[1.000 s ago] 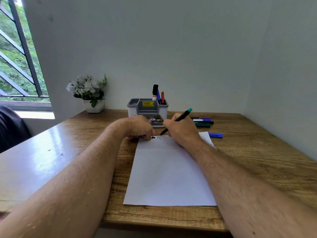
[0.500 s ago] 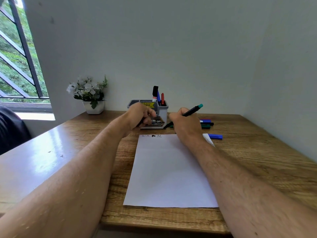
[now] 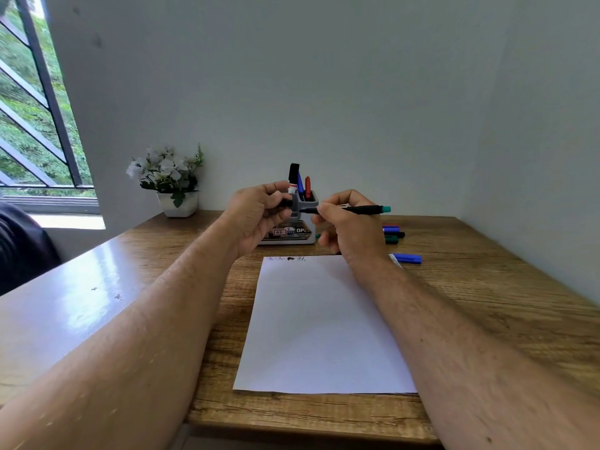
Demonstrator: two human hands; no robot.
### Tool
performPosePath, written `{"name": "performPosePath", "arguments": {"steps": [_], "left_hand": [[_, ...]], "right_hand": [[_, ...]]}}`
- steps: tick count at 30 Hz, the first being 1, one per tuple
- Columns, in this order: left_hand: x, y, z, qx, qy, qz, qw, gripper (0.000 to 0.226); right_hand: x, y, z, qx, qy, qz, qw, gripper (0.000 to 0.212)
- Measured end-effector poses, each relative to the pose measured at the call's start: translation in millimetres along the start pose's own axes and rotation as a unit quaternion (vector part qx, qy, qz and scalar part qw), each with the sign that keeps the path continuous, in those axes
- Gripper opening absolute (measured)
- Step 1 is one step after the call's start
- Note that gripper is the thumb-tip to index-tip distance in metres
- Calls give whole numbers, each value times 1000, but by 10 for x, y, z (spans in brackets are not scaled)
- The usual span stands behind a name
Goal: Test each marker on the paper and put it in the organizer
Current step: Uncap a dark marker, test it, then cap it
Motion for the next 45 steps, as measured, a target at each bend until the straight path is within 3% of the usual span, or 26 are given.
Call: {"name": "performPosePath", "arguments": {"steps": [4, 9, 18, 25, 32, 36, 41, 45], "left_hand": [[-6, -2, 1, 8, 4, -1, 1000, 28], [-11, 44, 25, -13, -6, -20, 1000, 30], [-27, 31, 7, -60, 15, -46, 997, 30], [-18, 11, -39, 7, 71, -30, 997, 15], [-15, 42, -6, -14, 59, -22, 998, 6], [-13, 37, -4, -1, 71, 0, 997, 15], [12, 13, -41, 36, 105, 49, 993, 17], [-2, 11, -26, 39, 92, 63, 993, 14]], "right_hand": [[3, 15, 7, -21, -20, -5, 1000, 6], [-2, 28, 3, -30, -68, 6, 997, 10], [25, 0, 17, -25, -55, 10, 998, 7], [15, -4, 4, -39, -81, 19, 996, 5], [29, -6, 25, -46, -98, 22, 994, 19], [16, -18, 9, -35, -122, 29, 991, 28], [63, -45, 23, -9, -42, 22, 999, 7], [110, -80, 54, 14, 42, -20, 999, 11]]}}
Point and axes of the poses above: each hand's wrist, its own y-axis away from the middle knuckle, its own z-axis out of the palm, x = y × z, the point moved 1 cm from there along -y, towards the middle knuckle, and after that the axes turned 4 degrees about -y, right-handed, at the moved point
